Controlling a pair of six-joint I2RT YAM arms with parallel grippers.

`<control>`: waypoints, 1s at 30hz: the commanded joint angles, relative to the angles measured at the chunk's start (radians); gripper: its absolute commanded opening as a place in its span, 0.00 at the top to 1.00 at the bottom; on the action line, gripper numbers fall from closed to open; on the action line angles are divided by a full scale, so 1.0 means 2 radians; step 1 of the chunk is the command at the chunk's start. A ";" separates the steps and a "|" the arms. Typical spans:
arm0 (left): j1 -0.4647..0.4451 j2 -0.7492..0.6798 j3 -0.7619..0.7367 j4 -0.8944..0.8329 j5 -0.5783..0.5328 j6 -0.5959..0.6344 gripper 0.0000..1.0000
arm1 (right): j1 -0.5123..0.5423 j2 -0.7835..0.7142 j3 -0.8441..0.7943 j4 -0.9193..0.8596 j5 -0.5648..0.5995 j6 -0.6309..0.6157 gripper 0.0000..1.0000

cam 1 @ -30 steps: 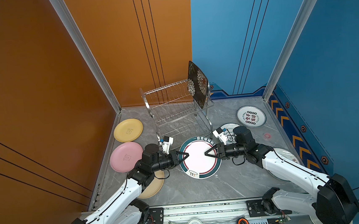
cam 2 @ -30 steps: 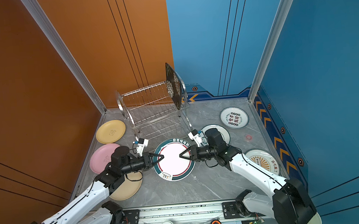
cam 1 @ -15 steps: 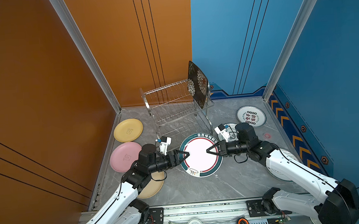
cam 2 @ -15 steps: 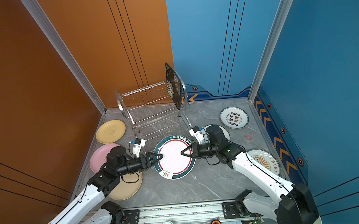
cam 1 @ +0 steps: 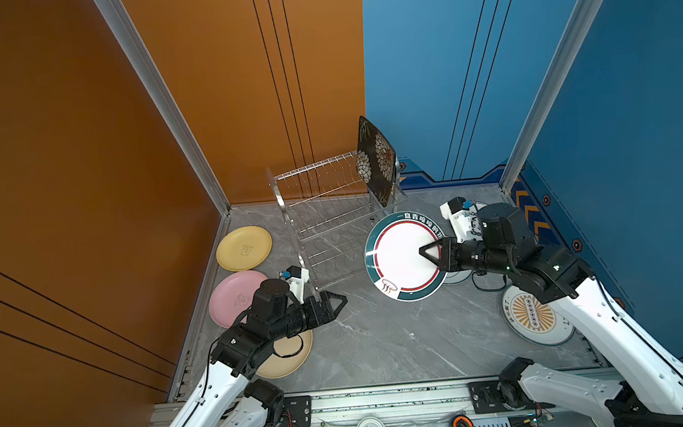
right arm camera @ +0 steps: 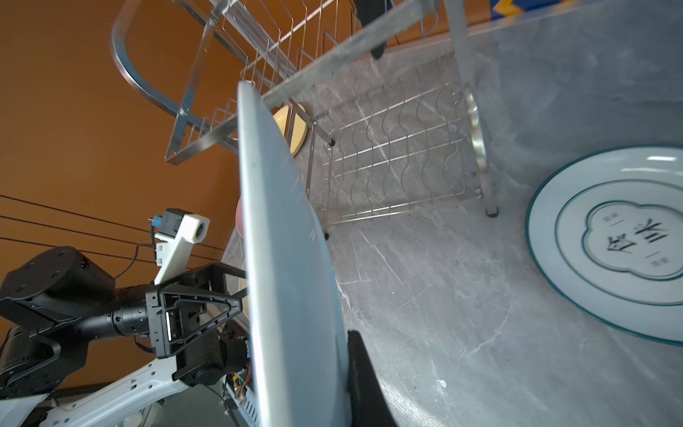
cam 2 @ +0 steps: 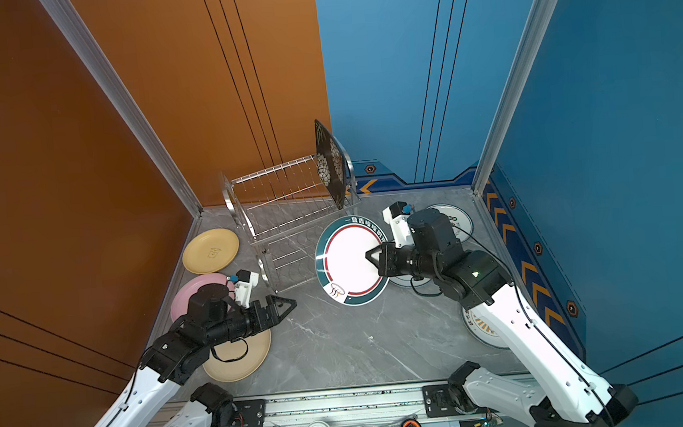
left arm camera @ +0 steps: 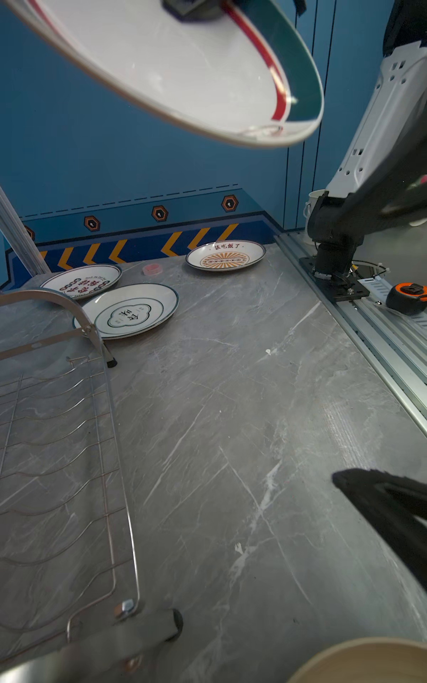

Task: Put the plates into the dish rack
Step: 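Lift the green-rimmed plate upright with the right gripper while the left gripper withdraws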

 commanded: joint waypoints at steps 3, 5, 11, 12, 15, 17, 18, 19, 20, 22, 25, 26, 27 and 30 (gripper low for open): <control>0.004 0.006 0.020 -0.040 -0.034 0.029 0.02 | 0.028 0.040 0.122 -0.073 0.145 -0.043 1.00; 0.004 0.010 0.022 -0.045 -0.038 0.034 0.02 | 0.040 0.058 0.159 -0.078 0.180 -0.052 1.00; 0.003 0.014 0.021 -0.048 -0.043 0.035 0.02 | 0.081 0.141 0.284 -0.078 0.278 -0.094 1.00; 0.003 0.014 0.021 -0.049 -0.045 0.035 0.02 | 0.089 0.156 0.304 -0.078 0.295 -0.101 1.00; 0.002 0.015 0.021 -0.050 -0.048 0.034 0.02 | 0.108 0.210 0.373 -0.076 0.340 -0.128 1.00; 0.002 0.015 0.019 -0.050 -0.051 0.034 0.02 | 0.121 0.251 0.426 -0.076 0.373 -0.144 1.00; 0.002 0.016 0.019 -0.050 -0.051 0.033 0.02 | 0.127 0.268 0.447 -0.073 0.386 -0.153 1.00; 0.001 0.016 0.019 -0.050 -0.052 0.032 0.02 | 0.133 0.288 0.472 -0.069 0.403 -0.161 1.00; 0.001 0.016 0.018 -0.049 -0.054 0.031 0.02 | 0.137 0.303 0.491 -0.063 0.419 -0.168 1.00; 0.001 0.017 0.018 -0.050 -0.054 0.031 0.02 | 0.140 0.329 0.510 -0.036 0.436 -0.177 1.00; 0.000 0.019 0.018 -0.050 -0.056 0.031 0.02 | 0.139 0.358 0.517 0.016 0.457 -0.196 1.00; 0.001 0.020 0.017 -0.050 -0.057 0.030 0.02 | 0.137 0.371 0.525 0.026 0.460 -0.200 1.00; 0.000 0.020 0.017 -0.050 -0.058 0.030 0.02 | 0.134 0.384 0.533 0.036 0.459 -0.205 1.00; 0.000 0.021 0.016 -0.050 -0.058 0.028 0.02 | 0.127 0.418 0.551 0.061 0.461 -0.220 1.00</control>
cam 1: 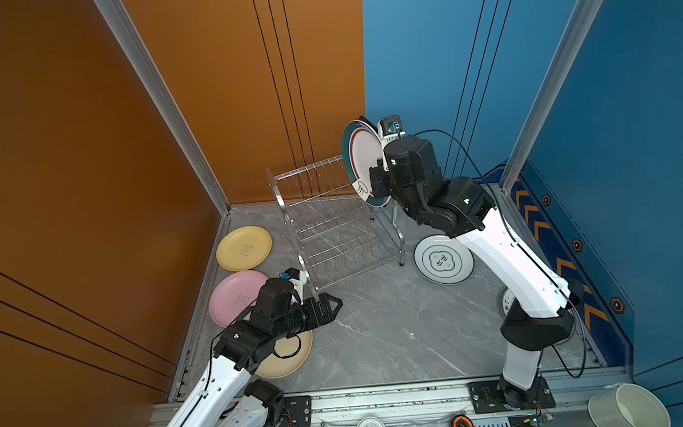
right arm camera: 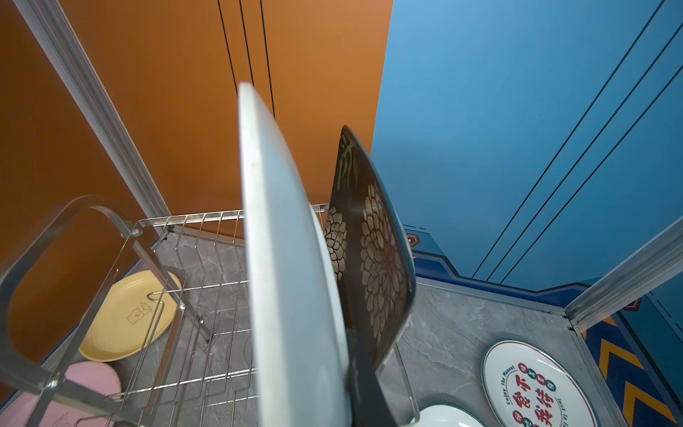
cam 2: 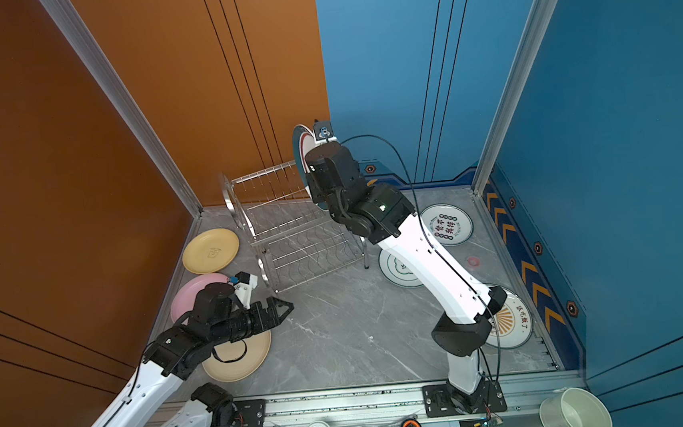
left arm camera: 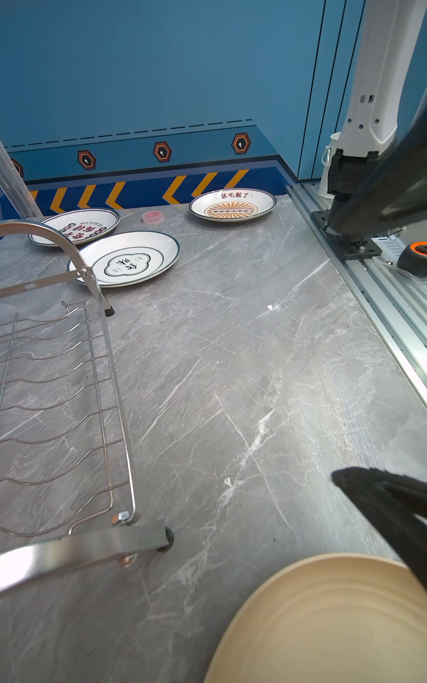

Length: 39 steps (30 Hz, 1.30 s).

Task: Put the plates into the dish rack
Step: 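Lower the green-rimmed plate into the rack beside the dark plate with the right gripper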

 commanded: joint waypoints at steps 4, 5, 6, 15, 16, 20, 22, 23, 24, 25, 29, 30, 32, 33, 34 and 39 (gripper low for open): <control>0.000 0.002 0.008 -0.011 -0.012 0.005 0.02 | -0.012 0.047 0.041 0.101 0.042 -0.056 1.00; 0.000 0.003 0.007 -0.011 -0.012 0.005 0.02 | -0.015 0.053 0.044 0.107 0.043 -0.062 1.00; 0.000 0.003 0.007 -0.011 -0.012 0.004 0.02 | -0.018 0.058 0.045 0.111 0.043 -0.065 1.00; 0.000 -0.001 0.001 -0.011 -0.016 -0.002 0.02 | -0.036 0.078 0.045 0.137 0.037 -0.084 1.00; -0.001 0.000 0.001 -0.011 -0.018 -0.002 0.02 | -0.038 0.079 0.045 0.138 0.037 -0.085 1.00; -0.001 0.004 0.003 -0.011 -0.020 0.000 0.02 | -0.044 0.085 0.042 0.139 0.034 -0.085 1.00; 0.000 0.005 0.004 -0.011 -0.021 0.001 0.02 | -0.046 0.087 0.039 0.139 0.031 -0.085 1.00; 0.000 0.006 0.004 -0.011 -0.023 0.002 0.02 | -0.048 0.088 0.038 0.139 0.029 -0.085 1.00; 0.000 0.006 0.005 -0.011 -0.023 0.001 0.02 | -0.048 0.089 0.038 0.139 0.029 -0.085 1.00; 0.000 0.007 0.005 -0.011 -0.024 0.001 0.02 | -0.049 0.091 0.037 0.139 0.028 -0.086 1.00; 0.000 0.008 0.004 -0.011 -0.024 0.001 0.02 | -0.051 0.094 0.036 0.139 0.029 -0.089 1.00; 0.000 0.008 0.004 -0.011 -0.024 0.001 0.02 | -0.052 0.094 0.034 0.139 0.030 -0.088 1.00; 0.000 0.008 0.004 -0.011 -0.024 0.001 0.02 | -0.054 0.094 0.029 0.139 0.031 -0.087 1.00; -0.001 0.008 0.004 -0.011 -0.024 0.000 0.02 | -0.055 0.094 0.026 0.139 0.030 -0.085 1.00; -0.001 0.008 0.004 -0.011 -0.025 0.000 0.02 | -0.056 0.094 0.022 0.139 0.029 -0.084 1.00; 0.000 0.008 0.003 -0.011 -0.026 0.000 0.02 | -0.057 0.094 0.001 0.138 0.024 -0.075 1.00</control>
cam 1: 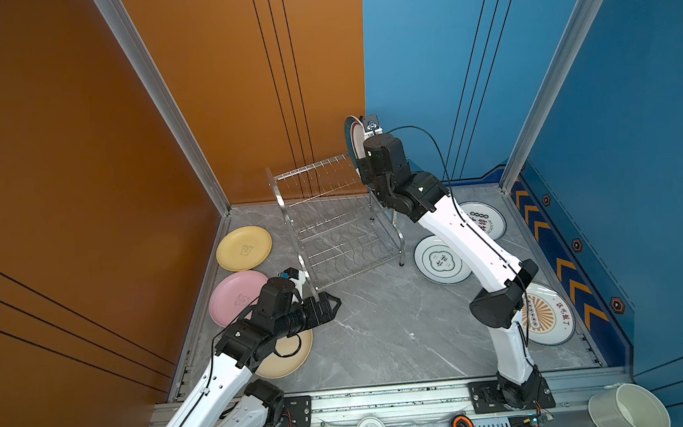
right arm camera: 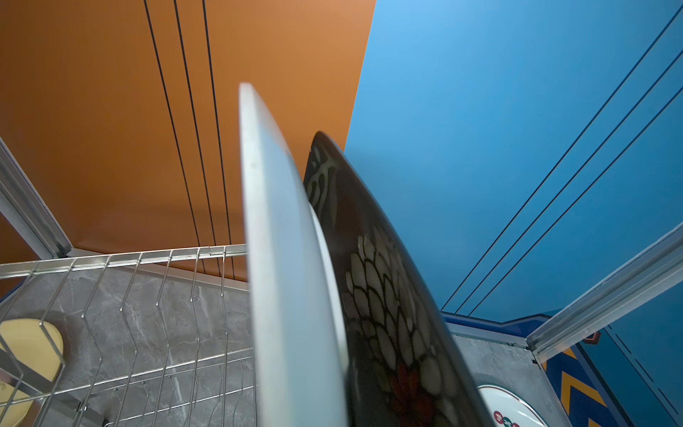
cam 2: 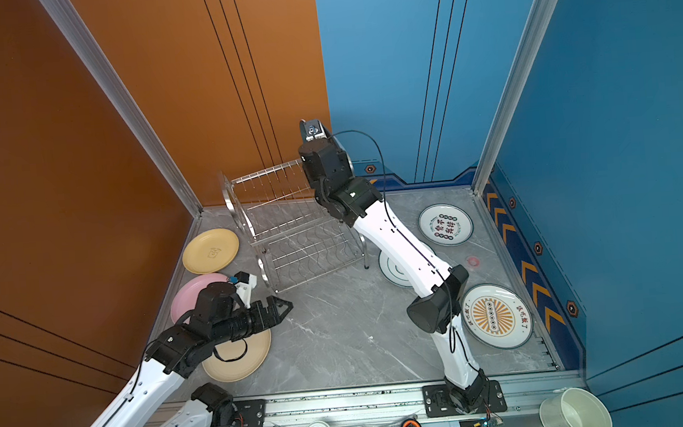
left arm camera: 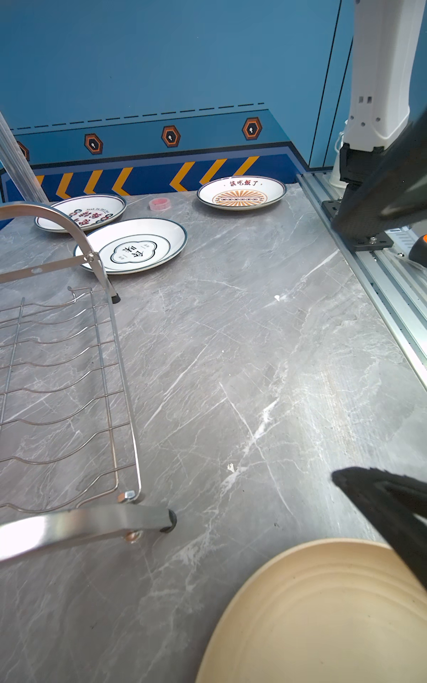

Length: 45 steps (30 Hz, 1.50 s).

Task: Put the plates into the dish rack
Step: 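Lower the green-rimmed plate into the rack beside the dark plate with the right gripper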

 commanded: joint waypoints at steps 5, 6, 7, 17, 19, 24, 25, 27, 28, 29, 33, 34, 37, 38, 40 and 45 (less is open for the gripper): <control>0.000 0.002 0.004 -0.011 -0.008 0.002 0.02 | -0.003 -0.005 -0.024 0.025 0.005 0.008 1.00; -0.001 0.003 0.003 -0.011 -0.009 0.002 0.02 | -0.003 -0.007 -0.028 0.026 0.005 0.009 1.00; 0.000 0.003 0.004 -0.011 -0.009 0.003 0.02 | -0.003 -0.008 -0.031 0.026 0.005 0.009 1.00; -0.001 -0.001 0.004 -0.011 -0.009 0.002 0.02 | 0.000 -0.031 -0.071 0.026 0.006 0.008 0.95; -0.001 -0.002 0.004 -0.011 -0.009 0.002 0.02 | 0.000 -0.035 -0.076 0.026 0.006 0.006 0.90; -0.002 -0.005 0.003 -0.011 -0.011 0.002 0.02 | 0.004 -0.042 -0.080 0.026 0.010 0.001 0.76; -0.002 -0.006 0.003 -0.011 -0.011 0.002 0.02 | 0.005 -0.043 -0.080 0.026 0.011 -0.001 0.73; -0.003 -0.007 0.003 -0.011 -0.012 0.001 0.02 | 0.007 -0.046 -0.082 0.026 0.012 -0.003 0.69; -0.003 -0.009 0.002 -0.011 -0.012 0.001 0.02 | 0.007 -0.049 -0.083 0.026 0.012 -0.003 0.67; -0.004 -0.010 0.002 -0.011 -0.013 0.000 0.02 | 0.009 -0.050 -0.083 0.026 0.012 -0.004 0.65; -0.006 -0.015 -0.001 -0.011 -0.015 -0.003 0.02 | 0.014 -0.060 -0.086 0.026 0.015 -0.007 0.54; -0.007 -0.015 -0.002 -0.011 -0.017 -0.003 0.02 | 0.015 -0.064 -0.087 0.026 0.015 -0.008 0.52; -0.009 -0.018 -0.002 -0.018 -0.025 -0.005 0.02 | 0.019 -0.077 -0.097 0.026 0.015 -0.005 0.43; -0.009 -0.020 -0.002 -0.021 -0.028 -0.005 0.02 | 0.021 -0.081 -0.102 0.026 0.014 -0.005 0.41; -0.010 -0.022 -0.001 -0.027 -0.035 -0.005 0.02 | 0.024 -0.093 -0.115 0.026 0.012 0.000 0.37; -0.010 -0.025 0.005 -0.047 -0.056 -0.004 0.02 | 0.031 -0.119 -0.142 0.026 0.009 0.006 0.29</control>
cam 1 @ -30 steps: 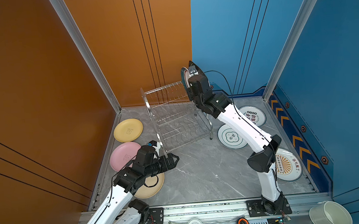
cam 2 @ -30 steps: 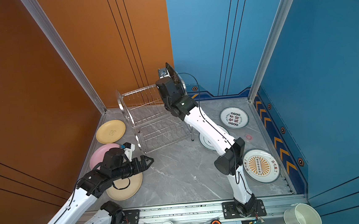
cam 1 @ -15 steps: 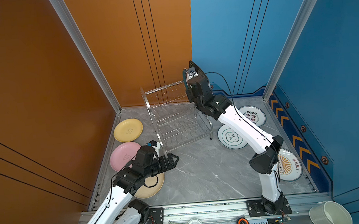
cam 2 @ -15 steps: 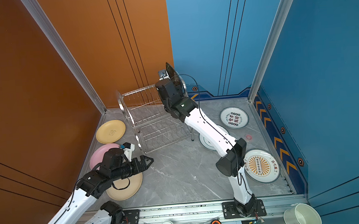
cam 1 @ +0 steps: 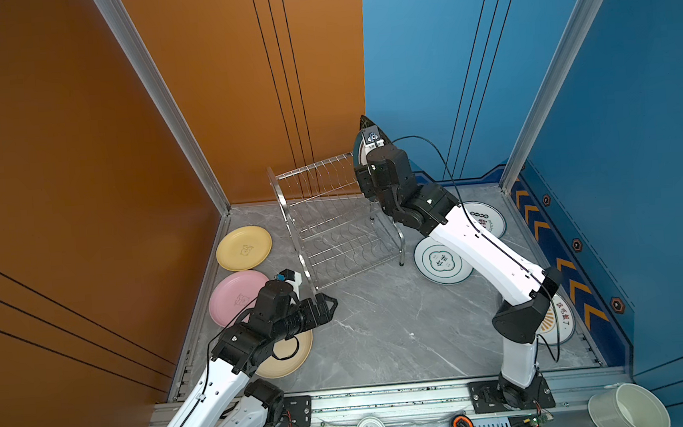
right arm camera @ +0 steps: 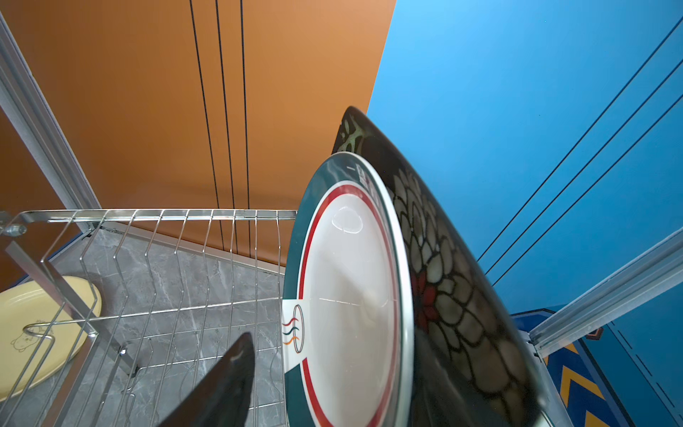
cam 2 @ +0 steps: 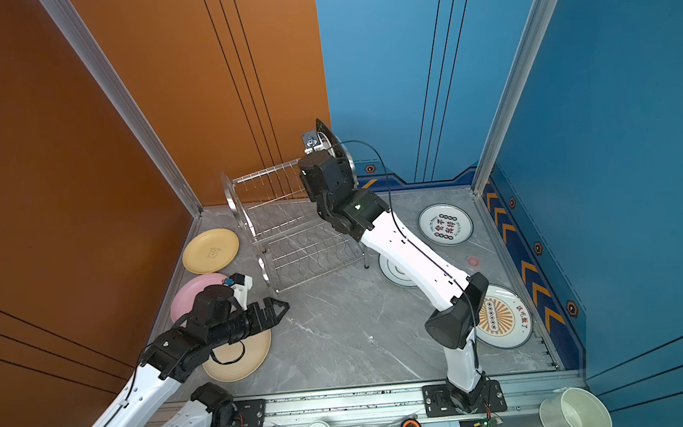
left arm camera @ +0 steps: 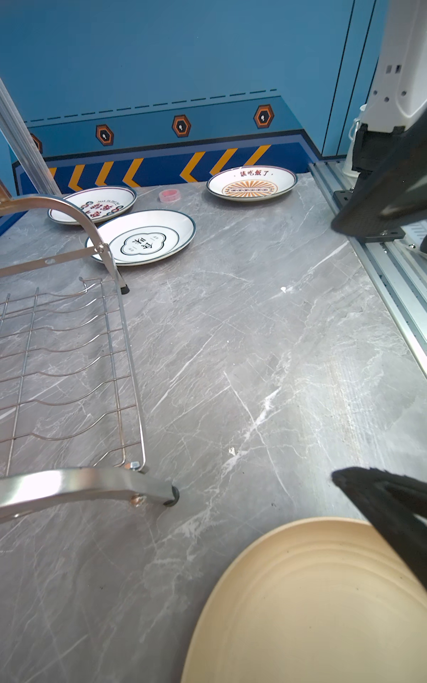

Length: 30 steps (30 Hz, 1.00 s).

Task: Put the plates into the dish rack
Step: 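Lower the green-rimmed plate into the rack beside the dark plate with the right gripper, then release the green-rimmed plate with the right gripper while the left reaches the cream plate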

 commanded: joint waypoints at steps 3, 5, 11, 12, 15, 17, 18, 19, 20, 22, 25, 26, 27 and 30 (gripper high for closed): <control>-0.003 -0.006 0.011 -0.047 -0.040 0.002 0.02 | 0.006 -0.043 -0.032 0.002 0.011 0.009 0.26; -0.002 -0.006 0.016 -0.064 -0.055 0.004 0.02 | 0.009 -0.057 -0.045 0.002 0.009 0.014 0.25; 0.008 -0.008 0.033 -0.125 -0.110 0.007 0.02 | 0.024 -0.106 -0.086 -0.023 0.005 0.039 0.19; 0.012 -0.008 0.036 -0.135 -0.119 0.007 0.02 | 0.026 -0.116 -0.096 -0.028 0.002 0.046 0.19; 0.033 -0.006 0.040 -0.157 -0.137 0.014 0.02 | 0.028 -0.150 -0.133 -0.045 -0.009 0.076 0.17; 0.056 -0.003 0.040 -0.165 -0.138 0.022 0.01 | 0.028 -0.177 -0.164 -0.051 -0.015 0.097 0.16; 0.072 0.000 0.038 -0.167 -0.135 0.027 0.01 | 0.028 -0.190 -0.182 -0.053 -0.018 0.106 0.16; 0.087 0.002 0.037 -0.169 -0.133 0.031 0.00 | 0.027 -0.202 -0.195 -0.056 -0.020 0.115 0.15; 0.104 0.005 0.035 -0.170 -0.130 0.037 0.01 | 0.026 -0.215 -0.206 -0.061 -0.023 0.124 0.15; 0.140 0.008 0.030 -0.170 -0.126 0.047 0.02 | 0.022 -0.238 -0.242 -0.072 -0.033 0.144 0.14; 0.196 0.018 0.035 -0.169 -0.117 0.059 0.05 | 0.011 -0.276 -0.292 -0.082 -0.051 0.174 0.14; 0.215 0.024 0.036 -0.169 -0.114 0.065 0.06 | 0.005 -0.289 -0.310 -0.085 -0.057 0.183 0.14; 0.237 0.031 0.036 -0.167 -0.109 0.071 0.07 | -0.003 -0.301 -0.326 -0.087 -0.065 0.192 0.13; 0.273 0.053 0.038 -0.162 -0.116 0.080 0.07 | -0.027 -0.330 -0.370 -0.091 -0.099 0.215 0.13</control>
